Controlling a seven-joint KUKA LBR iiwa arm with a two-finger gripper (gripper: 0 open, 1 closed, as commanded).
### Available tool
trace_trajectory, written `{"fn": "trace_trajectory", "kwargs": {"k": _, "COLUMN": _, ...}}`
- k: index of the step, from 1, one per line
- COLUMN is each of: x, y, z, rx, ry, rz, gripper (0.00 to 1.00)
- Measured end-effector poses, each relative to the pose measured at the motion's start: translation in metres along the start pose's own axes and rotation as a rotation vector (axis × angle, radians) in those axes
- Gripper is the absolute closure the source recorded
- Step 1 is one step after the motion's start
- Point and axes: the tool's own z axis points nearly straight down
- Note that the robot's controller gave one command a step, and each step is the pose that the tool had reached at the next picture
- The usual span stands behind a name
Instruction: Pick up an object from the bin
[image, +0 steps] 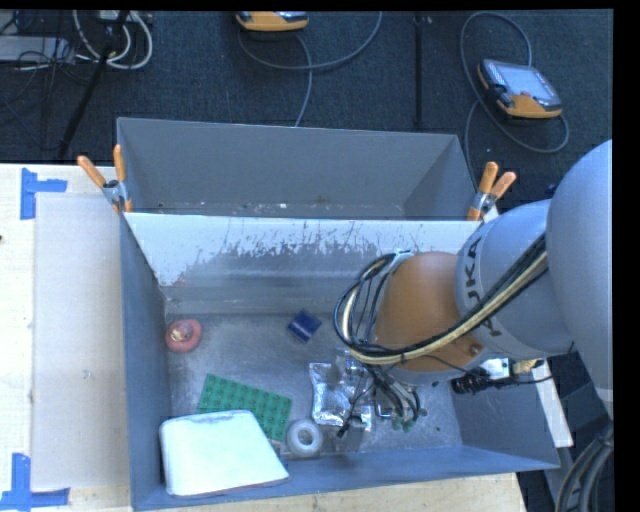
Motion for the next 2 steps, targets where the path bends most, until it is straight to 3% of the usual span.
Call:
{"fn": "trace_trajectory", "kwargs": {"k": 1, "x": -0.001, "y": -0.001, "z": -0.001, "rx": 0.001, "ry": -0.004, "rz": -0.002, "gripper": 1.0}}
{"fn": "trace_trajectory", "kwargs": {"k": 2, "x": -0.014, "y": -0.026, "z": -0.154, "rx": 0.002, "ry": -0.012, "rz": -0.164, "gripper": 1.0}}
